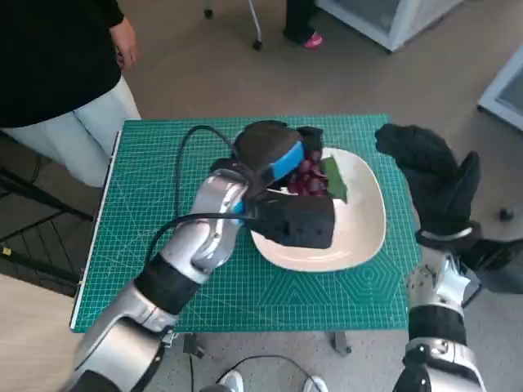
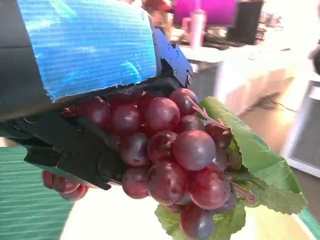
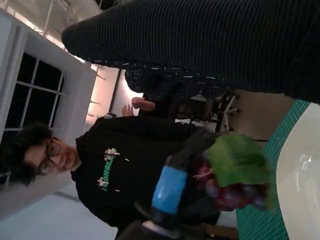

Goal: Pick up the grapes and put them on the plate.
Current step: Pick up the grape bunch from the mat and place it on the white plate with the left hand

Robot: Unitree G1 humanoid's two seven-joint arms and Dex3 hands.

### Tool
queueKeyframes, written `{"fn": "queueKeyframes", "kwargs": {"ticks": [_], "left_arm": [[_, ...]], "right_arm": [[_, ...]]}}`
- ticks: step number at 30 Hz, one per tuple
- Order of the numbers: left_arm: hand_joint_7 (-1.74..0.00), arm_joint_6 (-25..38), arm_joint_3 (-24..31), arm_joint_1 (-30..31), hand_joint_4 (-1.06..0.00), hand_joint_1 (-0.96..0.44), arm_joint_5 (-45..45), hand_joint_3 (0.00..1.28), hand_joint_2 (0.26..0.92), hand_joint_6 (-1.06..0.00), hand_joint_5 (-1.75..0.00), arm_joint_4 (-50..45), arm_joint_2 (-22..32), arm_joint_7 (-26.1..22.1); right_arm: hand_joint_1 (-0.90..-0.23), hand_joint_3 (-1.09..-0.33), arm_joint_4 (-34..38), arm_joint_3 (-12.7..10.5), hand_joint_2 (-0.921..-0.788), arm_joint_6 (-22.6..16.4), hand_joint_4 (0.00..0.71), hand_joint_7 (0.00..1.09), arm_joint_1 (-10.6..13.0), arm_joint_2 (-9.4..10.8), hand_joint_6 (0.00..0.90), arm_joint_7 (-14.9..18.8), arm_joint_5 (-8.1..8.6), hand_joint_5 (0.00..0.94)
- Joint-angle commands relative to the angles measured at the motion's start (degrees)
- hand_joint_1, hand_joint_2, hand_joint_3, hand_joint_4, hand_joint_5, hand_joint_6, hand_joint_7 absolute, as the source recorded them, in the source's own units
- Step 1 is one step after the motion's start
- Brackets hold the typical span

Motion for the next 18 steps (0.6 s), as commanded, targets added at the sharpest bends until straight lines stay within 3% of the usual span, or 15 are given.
{"fn": "queueKeyframes", "kwargs": {"ticks": [1, 7, 18], "left_arm": [[-1.03, -1.1, -1.8, -5.4, -0.61, 0.0, 0.4, 0.1, 0.92, -0.64, -1.37, 8.6, -3.8, 1.6], [-0.98, -3.5, -2.9, -8.6, -0.44, 0.0, 0.1, 0.18, 0.92, -0.66, -1.58, 17.0, -6.3, 3.9], [-1.02, -7.2, -4.7, -11.3, -0.4, 0.0, 0.1, 0.22, 0.921, -0.61, -1.63, 27.2, -8.8, 6.7]], "right_arm": [[-0.394, -0.487, -1.1, 0.0, -0.921, 0.0, 0.573, 0.0, 2.2, 0.6, 0.529, -1.2, -0.13, 0.002], [-0.393, -0.492, -2.8, 0.4, -0.921, 0.0, 0.572, 0.0, 3.3, 0.8, 0.527, -2.0, -0.22, 0.001], [-0.39, -0.499, -3.9, 1.0, -0.921, -0.4, 0.569, 0.0, 4.2, 0.8, 0.517, -3.0, -0.44, 0.0]]}}
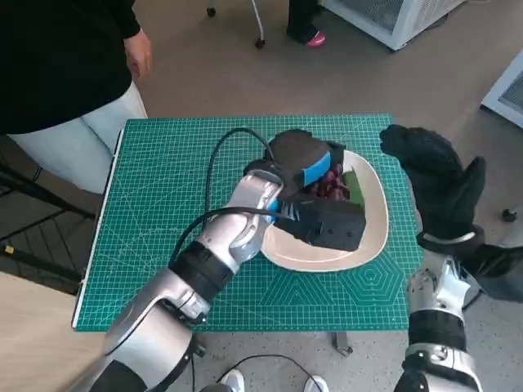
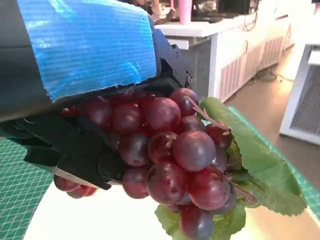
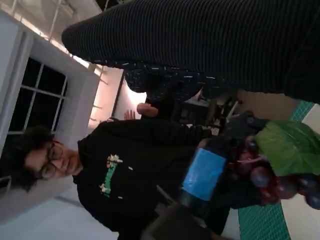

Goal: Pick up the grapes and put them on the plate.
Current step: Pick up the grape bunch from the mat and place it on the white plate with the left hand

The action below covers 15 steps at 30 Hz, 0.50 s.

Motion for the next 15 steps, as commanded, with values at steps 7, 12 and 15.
{"fn": "queueKeyframes", "kwargs": {"ticks": [7, 12, 15], "left_arm": [[-1.11, -2.2, -1.0, -2.1, -0.43, 0.0, -0.3, 0.23, 0.921, -0.55, -1.57, 5.4, -1.0, 1.8], [-1.2, -2.4, -0.9, -1.8, -0.45, 0.0, -0.6, 0.24, 0.921, -0.5, -1.51, 5.4, -0.9, 1.9], [-1.21, -2.6, -0.8, -1.8, -0.45, 0.0, -0.8, 0.24, 0.921, -0.49, -1.51, 5.5, -0.9, 1.9]], "right_arm": [[-0.389, -0.505, -0.1, 0.4, -0.921, 0.1, 0.565, 0.0, 1.8, 0.1, 0.512, -1.1, -0.56, 0.0], [-0.388, -0.51, 0.0, 0.6, -0.921, 0.0, 0.562, 0.0, 1.8, 0.0, 0.509, -1.3, -0.71, 0.0], [-0.389, -0.511, 0.0, 0.6, -0.921, 0.0, 0.561, 0.0, 1.8, 0.0, 0.508, -1.4, -0.71, 0.0]]}}
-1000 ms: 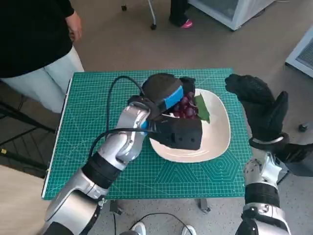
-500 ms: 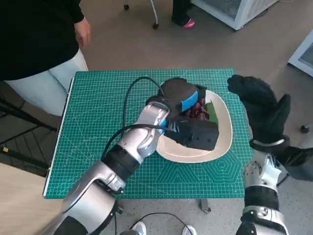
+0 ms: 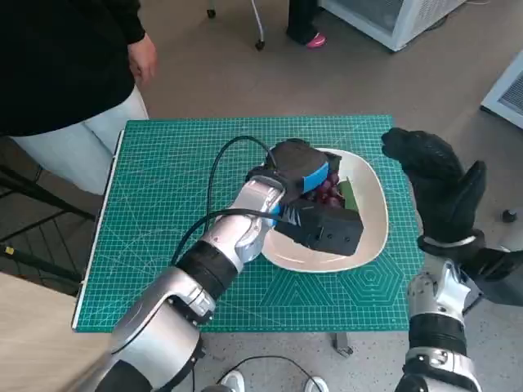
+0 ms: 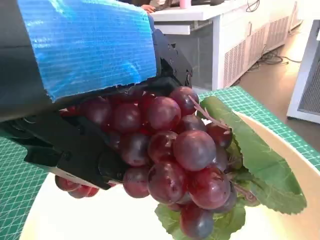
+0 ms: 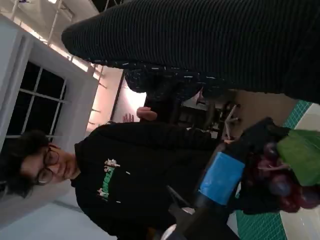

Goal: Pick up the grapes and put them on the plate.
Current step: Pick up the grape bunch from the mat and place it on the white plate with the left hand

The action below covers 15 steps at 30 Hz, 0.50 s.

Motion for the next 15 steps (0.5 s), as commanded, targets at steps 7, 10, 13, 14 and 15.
{"fn": "queueKeyframes", "kwargs": {"ticks": [7, 10, 13, 14, 15], "left_arm": [[-0.6, -2.2, 4.1, -0.7, -0.46, 0.24, -6.9, 0.26, 0.921, -0.42, -1.47, 1.4, -0.7, -4.4], [-0.3, -2.1, 4.8, -0.8, -0.49, 0.32, -8.4, 0.23, 0.921, -0.4, -1.43, 1.7, -0.9, -5.6], [-0.18, -1.5, 5.0, -0.9, -0.48, 0.31, -9.3, 0.21, 0.909, -0.37, -1.34, 2.0, -1.0, -7.1], [-0.16, -0.9, 5.2, -0.9, -0.42, 0.24, -9.8, 0.19, 0.883, -0.34, -1.17, 2.2, -1.1, -8.3], [-0.13, -0.3, 5.4, -1.0, -0.33, 0.15, -10.3, 0.16, 0.847, -0.3, -0.93, 2.4, -1.2, -9.5]], "right_arm": [[-0.385, -0.517, 1.1, 0.4, -0.921, -0.5, 0.557, 0.0, 1.0, 0.1, 0.505, -0.6, -0.9, 0.0], [-0.384, -0.519, 1.2, 0.5, -0.921, -0.6, 0.557, 0.0, 1.0, 0.0, 0.505, -0.7, -0.88, 0.0], [-0.384, -0.52, 1.3, 0.6, -0.921, -0.6, 0.557, 0.0, 0.9, 0.0, 0.504, -0.6, -0.84, 0.0], [-0.384, -0.521, 1.4, 0.6, -0.921, -0.6, 0.557, 0.0, 0.8, 0.0, 0.504, -0.6, -0.83, 0.0], [-0.385, -0.521, 1.5, 0.6, -0.921, -0.5, 0.557, 0.0, 0.8, 0.0, 0.505, -0.5, -0.81, 0.0]]}}
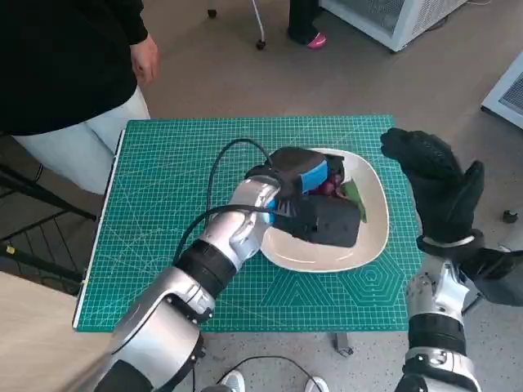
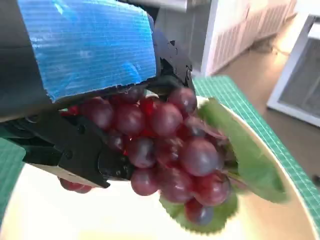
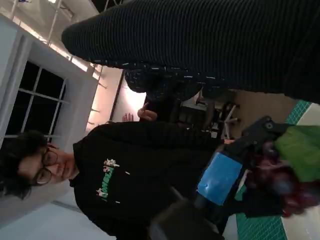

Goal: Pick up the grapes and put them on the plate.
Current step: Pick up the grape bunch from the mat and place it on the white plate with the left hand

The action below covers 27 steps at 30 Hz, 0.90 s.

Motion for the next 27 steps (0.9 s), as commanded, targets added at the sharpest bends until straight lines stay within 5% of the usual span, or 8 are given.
{"fn": "queueKeyframes", "kwargs": {"ticks": [1, 3, 7, 17, 27], "left_arm": [[-0.1, 1.7, 0.9, -1.0, -0.23, 0.03, -2.1, 0.13, 0.806, -0.25, -0.65, 0.8, -0.7, -4.4], [-0.06, 1.7, 0.3, -1.0, -0.1, -0.15, -1.6, 0.08, 0.754, -0.18, -0.28, 0.8, -0.5, -4.8], [-0.04, 1.1, -0.7, -0.8, -0.02, -0.31, -0.7, 0.04, 0.727, -0.13, -0.07, 0.6, -0.1, -4.5], [-0.02, -3.9, -1.8, 0.1, 0.0, -0.53, 0.1, 0.02, 0.742, -0.11, 0.0, 1.1, 1.4, -2.2], [-0.01, -8.8, -0.7, 2.2, 0.0, -0.57, -1.0, 0.02, 0.776, -0.1, 0.0, -0.9, 4.8, -0.1]], "right_arm": [[-0.385, -0.521, 1.2, 0.3, -0.921, 0.2, 0.557, 0.0, 0.7, 0.0, 0.505, -0.3, -0.71, 0.0], [-0.386, -0.521, 1.3, 0.3, -0.921, 0.2, 0.558, 0.0, 0.6, -0.1, 0.505, -0.2, -0.65, 0.001], [-0.387, -0.521, 1.5, 0.3, -0.921, 0.2, 0.557, 0.0, 0.5, -0.1, 0.504, -0.2, -0.58, 0.0], [-0.389, -0.518, 2.5, 0.4, -0.921, 0.0, 0.558, 0.0, 0.1, 0.1, 0.505, 0.1, -0.48, 0.001], [-0.39, -0.514, 2.8, 0.4, -0.921, 0.0, 0.56, 0.0, -0.1, 0.1, 0.507, 0.3, -0.35, 0.001]]}}
